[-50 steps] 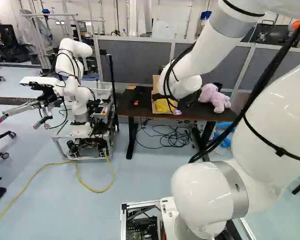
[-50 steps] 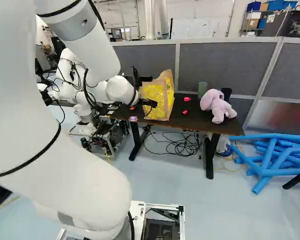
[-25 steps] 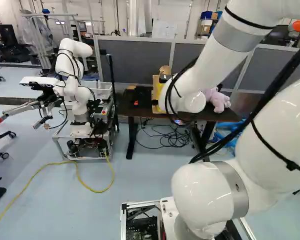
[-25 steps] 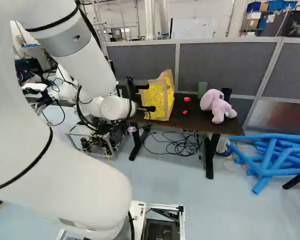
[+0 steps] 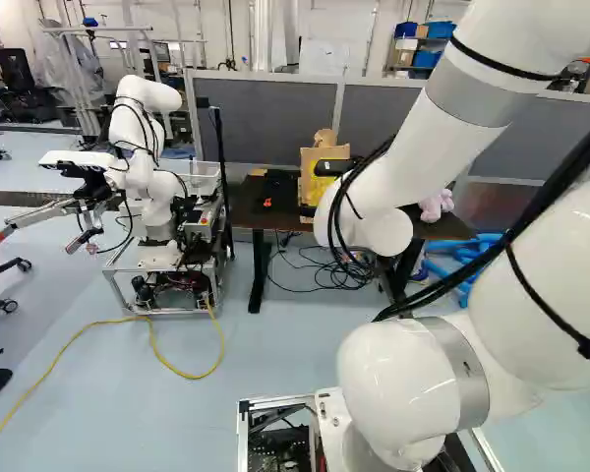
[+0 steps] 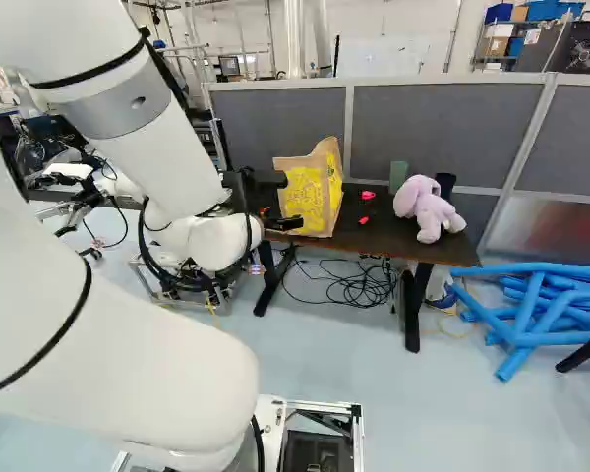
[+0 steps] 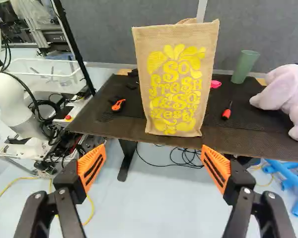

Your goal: Pick up the bag on the ground and place it on the table

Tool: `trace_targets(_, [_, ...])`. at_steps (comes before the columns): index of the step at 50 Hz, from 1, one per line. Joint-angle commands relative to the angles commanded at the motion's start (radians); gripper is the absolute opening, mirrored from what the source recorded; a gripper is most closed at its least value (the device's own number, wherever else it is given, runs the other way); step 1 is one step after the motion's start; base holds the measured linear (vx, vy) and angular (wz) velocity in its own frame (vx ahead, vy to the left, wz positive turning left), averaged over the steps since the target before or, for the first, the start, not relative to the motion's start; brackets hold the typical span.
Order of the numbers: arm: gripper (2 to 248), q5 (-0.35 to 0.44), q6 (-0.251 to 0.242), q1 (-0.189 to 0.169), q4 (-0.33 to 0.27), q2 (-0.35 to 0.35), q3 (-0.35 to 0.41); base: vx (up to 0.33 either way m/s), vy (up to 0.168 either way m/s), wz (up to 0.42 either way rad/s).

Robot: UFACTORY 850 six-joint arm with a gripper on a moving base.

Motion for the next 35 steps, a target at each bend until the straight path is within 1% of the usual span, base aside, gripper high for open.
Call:
trace_targets(16, [247, 0.075, -0.006, 0.004, 0.002, 0.02, 0.052, 0.0, 0.0, 0.0])
trace_targets(35, [247, 0.126, -0.011, 0.007, 0.003, 0.035, 0.088, 0.0, 0.0, 0.0])
